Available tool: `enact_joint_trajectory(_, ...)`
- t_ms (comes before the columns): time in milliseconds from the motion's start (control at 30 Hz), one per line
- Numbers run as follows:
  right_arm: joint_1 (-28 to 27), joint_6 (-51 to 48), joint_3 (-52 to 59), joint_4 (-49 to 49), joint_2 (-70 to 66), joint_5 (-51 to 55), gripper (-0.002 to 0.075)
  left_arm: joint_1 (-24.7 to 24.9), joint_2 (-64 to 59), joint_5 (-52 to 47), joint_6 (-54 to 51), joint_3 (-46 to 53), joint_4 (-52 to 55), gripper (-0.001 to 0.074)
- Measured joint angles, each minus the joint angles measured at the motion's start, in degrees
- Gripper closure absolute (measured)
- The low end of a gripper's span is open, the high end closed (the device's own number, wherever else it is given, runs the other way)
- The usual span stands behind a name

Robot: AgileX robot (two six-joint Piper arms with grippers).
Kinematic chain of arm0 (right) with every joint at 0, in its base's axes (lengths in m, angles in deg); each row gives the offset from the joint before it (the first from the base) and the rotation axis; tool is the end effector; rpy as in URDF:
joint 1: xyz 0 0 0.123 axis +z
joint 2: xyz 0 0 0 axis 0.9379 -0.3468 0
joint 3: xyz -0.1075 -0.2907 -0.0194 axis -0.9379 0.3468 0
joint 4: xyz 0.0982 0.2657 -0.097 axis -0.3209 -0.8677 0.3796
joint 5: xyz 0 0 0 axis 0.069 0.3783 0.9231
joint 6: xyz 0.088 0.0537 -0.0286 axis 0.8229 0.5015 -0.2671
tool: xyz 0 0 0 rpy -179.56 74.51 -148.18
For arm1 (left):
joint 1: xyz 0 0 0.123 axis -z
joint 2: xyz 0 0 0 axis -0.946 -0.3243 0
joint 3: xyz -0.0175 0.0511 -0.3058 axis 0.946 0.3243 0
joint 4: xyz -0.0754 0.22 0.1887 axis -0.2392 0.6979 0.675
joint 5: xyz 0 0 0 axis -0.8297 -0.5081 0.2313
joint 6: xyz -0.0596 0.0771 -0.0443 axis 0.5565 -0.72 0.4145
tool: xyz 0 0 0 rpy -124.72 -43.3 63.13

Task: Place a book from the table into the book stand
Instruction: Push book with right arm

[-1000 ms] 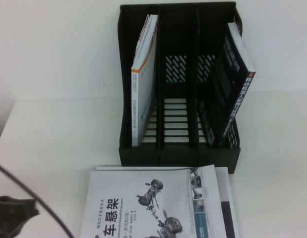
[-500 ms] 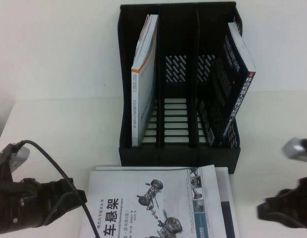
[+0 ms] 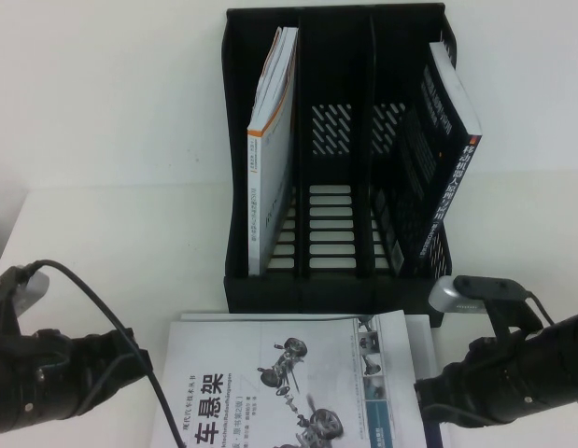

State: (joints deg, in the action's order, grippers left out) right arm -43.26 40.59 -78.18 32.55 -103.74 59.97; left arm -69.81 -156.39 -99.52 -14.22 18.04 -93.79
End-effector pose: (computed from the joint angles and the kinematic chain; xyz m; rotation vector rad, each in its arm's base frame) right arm 0.2677 0.1711 0.1293 -0.3006 2.7218 0.6706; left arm 0.2413 -0.0578 0.1934 -0.4013 2.3737 -0.8870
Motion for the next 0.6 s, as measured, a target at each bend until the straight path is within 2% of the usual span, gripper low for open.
enact_joint_trajectory(600,0.0,1.5,0.0,4.1,-2.9,-0.1,0.0728,0.0,0.0,3.2,0.0,0.0,3.2,0.0738)
